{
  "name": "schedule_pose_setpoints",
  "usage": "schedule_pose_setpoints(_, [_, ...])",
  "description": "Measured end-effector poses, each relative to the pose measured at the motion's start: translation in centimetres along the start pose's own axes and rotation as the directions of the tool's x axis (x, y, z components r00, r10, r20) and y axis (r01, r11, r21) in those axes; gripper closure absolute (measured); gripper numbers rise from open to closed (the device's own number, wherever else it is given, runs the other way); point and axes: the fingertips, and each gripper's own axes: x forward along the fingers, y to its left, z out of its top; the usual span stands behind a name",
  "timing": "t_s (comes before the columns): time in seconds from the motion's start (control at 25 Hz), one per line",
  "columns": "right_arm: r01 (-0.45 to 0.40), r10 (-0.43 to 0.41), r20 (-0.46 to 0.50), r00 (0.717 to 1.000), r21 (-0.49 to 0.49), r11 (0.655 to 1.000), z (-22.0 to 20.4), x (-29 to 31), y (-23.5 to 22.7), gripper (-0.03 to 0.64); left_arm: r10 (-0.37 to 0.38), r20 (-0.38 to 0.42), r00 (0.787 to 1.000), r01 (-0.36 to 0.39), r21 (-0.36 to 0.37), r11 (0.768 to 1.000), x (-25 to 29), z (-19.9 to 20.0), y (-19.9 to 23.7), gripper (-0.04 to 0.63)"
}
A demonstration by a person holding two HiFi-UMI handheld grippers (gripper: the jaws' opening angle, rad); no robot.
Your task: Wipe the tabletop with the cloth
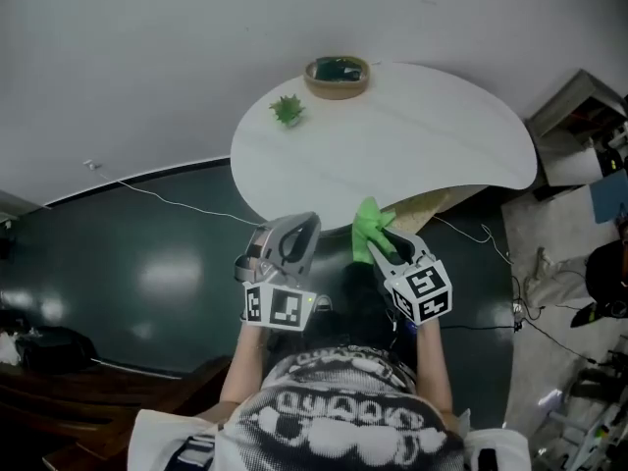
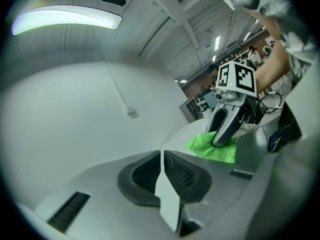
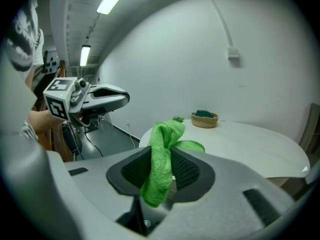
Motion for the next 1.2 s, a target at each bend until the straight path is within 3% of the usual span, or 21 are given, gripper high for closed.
schedule_pose_setpoints(0.32, [-0.087,0.089,0.02,0.996,-0.058,0.995,3.0,5.6,-4.5,0.499,0.047,-0.084,0.995,-0.049,-0.024,0.998,4.3,-2.9,2.0,0.577])
schedule_pose_setpoints(0.52, [-0.1,0.101,0.01,0.995,-0.077,0.992,4.3,8.1,-11.5,0.499,0.079,-0.118,0.99,-0.08,-0.005,0.997,11.0,-2.8,3.9,0.577])
schedule_pose_setpoints(0.68, [-0.108,0.111,0.025,0.994,-0.093,0.99,6.2,9.2,-17.7,0.499,0.057,-0.1,0.993,-0.054,0.035,0.998,17.1,-0.6,4.2,0.577])
schedule_pose_setpoints(0.88, [-0.097,0.1,0.015,0.995,-0.117,0.988,7.5,12.0,-25.2,0.499,0.042,-0.104,0.994,-0.042,0.002,0.999,23.7,0.3,4.3,0.577])
schedule_pose_setpoints(1.2, [-0.098,0.097,-0.019,0.995,-0.153,0.983,8.7,18.0,-34.4,0.499,0.09,-0.169,0.981,-0.091,0.003,0.996,29.6,-0.5,7.1,0.577])
